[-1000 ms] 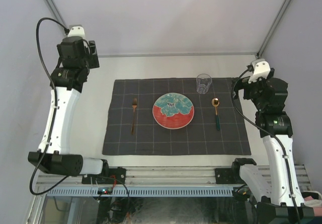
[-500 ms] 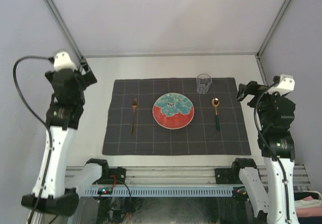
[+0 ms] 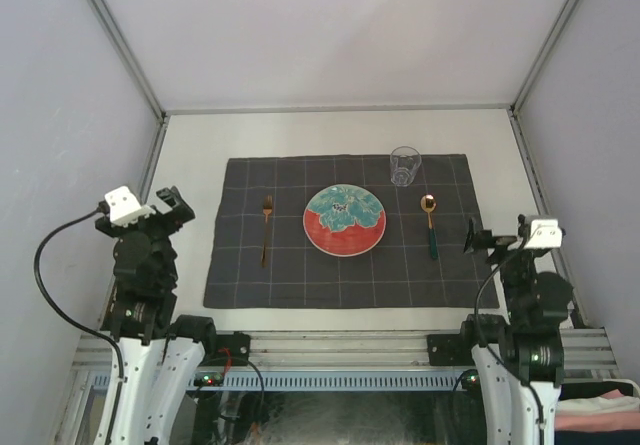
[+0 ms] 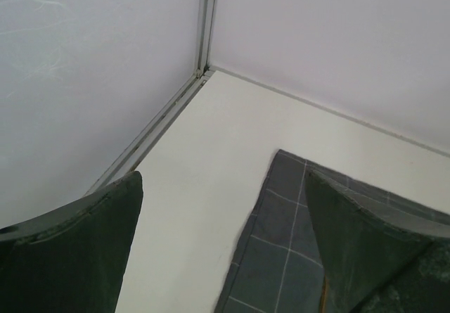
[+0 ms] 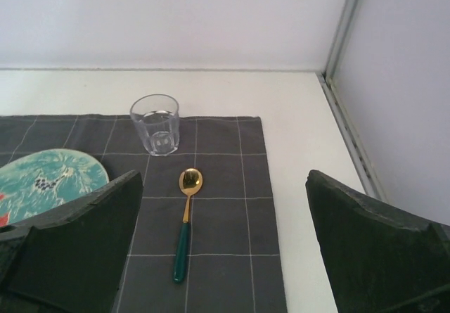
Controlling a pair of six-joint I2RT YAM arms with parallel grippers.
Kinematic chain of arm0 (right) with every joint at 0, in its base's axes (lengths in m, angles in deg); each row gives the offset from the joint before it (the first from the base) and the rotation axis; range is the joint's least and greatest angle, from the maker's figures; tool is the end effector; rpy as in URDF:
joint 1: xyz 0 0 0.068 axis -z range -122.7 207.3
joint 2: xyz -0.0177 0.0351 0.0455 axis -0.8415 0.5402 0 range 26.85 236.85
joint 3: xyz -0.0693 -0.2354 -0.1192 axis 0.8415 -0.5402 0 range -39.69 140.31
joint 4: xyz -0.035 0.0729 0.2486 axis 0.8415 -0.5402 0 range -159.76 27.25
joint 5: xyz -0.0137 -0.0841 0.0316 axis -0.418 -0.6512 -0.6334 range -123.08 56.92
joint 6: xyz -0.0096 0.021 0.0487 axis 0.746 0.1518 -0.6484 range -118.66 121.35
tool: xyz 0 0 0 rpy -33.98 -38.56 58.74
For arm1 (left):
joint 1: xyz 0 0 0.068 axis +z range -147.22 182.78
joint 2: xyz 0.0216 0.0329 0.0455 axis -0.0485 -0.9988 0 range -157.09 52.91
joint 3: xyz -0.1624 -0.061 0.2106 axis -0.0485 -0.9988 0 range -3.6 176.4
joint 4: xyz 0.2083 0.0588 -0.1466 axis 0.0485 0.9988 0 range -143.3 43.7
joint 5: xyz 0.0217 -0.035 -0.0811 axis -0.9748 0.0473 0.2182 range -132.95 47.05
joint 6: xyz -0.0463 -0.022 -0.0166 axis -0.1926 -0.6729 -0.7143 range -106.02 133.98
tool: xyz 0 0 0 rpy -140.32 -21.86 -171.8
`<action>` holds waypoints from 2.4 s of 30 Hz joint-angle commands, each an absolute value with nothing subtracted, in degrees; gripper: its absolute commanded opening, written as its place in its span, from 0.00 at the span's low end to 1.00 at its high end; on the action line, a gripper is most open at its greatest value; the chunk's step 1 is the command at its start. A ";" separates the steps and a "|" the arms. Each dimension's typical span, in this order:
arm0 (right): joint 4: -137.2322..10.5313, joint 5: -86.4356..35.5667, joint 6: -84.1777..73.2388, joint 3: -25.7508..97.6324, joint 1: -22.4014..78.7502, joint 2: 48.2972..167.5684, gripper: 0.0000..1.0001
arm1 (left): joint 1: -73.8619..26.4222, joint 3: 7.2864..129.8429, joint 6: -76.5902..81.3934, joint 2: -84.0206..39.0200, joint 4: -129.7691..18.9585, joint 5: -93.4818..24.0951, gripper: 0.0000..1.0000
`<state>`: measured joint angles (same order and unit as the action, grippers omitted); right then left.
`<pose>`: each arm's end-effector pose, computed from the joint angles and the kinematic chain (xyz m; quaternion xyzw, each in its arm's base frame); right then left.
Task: Set the dinner table for one person
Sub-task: Reset both arms
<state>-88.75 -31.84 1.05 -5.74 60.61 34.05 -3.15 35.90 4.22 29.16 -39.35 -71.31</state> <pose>0.0592 -0.0027 0.3119 0.0144 0.7023 -0.0112 0.7117 0.1042 0.0062 0.3474 -0.1983 0.6684 0.0738 0.7130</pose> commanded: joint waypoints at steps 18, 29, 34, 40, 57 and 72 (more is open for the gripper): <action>-92.40 -27.11 5.32 -17.63 60.69 25.16 1.00 | -3.28 5.39 11.78 59.01 -38.63 -66.18 1.00; -78.21 -19.34 3.63 -26.56 60.85 34.86 1.00 | -3.24 0.14 11.78 60.17 -41.63 -66.53 1.00; -74.76 -18.27 2.68 -31.84 61.13 34.35 1.00 | -3.27 -2.36 11.84 60.02 -44.48 -67.63 1.00; -75.84 -24.06 0.62 -37.50 61.13 24.11 1.00 | -3.17 -3.79 11.26 58.63 -47.20 -69.85 1.00; -71.07 -29.22 -1.75 -41.41 61.16 25.31 1.00 | -2.88 -8.32 13.91 62.96 -48.38 -62.98 1.00; -71.39 -26.88 -1.81 -41.33 63.11 24.95 1.00 | -2.86 -8.33 11.41 63.53 -48.00 -69.19 1.00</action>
<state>-70.26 -29.28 -1.46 -38.66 61.07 27.65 -3.13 -2.76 11.96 52.59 -49.55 -68.04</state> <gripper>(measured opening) 0.995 0.998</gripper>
